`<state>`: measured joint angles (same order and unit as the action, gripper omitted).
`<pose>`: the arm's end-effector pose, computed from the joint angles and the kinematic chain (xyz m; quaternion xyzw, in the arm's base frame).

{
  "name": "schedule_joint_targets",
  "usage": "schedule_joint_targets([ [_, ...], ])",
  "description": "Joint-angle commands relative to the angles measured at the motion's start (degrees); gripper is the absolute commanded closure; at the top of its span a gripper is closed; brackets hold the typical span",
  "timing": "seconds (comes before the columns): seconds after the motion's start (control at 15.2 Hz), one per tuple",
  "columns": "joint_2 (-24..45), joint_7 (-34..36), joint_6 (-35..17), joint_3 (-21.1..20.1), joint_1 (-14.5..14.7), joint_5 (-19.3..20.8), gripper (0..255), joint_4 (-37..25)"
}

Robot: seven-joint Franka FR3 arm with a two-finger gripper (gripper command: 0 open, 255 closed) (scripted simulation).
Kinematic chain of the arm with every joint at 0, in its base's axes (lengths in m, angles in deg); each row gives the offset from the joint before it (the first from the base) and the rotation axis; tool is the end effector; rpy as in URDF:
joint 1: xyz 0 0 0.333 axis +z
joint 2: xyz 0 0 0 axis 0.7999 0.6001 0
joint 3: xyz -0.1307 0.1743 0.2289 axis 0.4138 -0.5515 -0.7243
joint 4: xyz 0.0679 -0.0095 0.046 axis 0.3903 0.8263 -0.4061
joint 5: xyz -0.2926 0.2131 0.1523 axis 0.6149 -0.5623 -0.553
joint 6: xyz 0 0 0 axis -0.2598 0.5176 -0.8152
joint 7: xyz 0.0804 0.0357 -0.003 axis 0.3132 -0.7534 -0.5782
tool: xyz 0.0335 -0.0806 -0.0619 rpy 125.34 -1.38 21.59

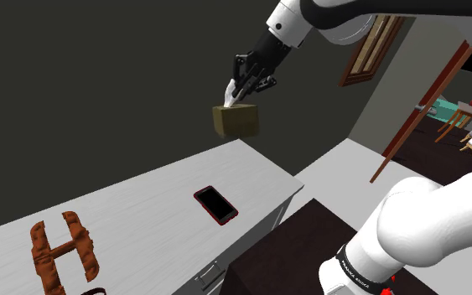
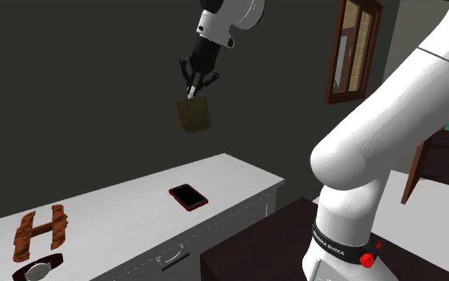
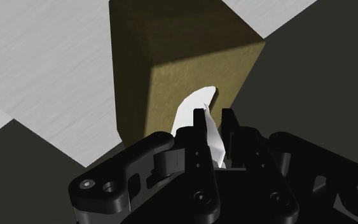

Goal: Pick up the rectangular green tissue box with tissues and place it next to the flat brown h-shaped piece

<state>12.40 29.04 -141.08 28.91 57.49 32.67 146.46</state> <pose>0.4079 0.1064 0.5895 -0.9510 0.2341 -0.1249 0.1586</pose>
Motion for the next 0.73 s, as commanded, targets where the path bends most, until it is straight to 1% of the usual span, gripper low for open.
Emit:
schedule_joint_targets([
  [0.0, -1.83, 2.95, -0.22, -2.33, 0.84, -0.44, 255, 1.38],
  [0.33, -4.72, 9.88, -0.41, -8.10, 2.86, -1.64, 255, 2.87],
  [0.66, -6.13, 17.00, -0.51, -14.23, 4.65, -2.83, 255, 2.70],
])
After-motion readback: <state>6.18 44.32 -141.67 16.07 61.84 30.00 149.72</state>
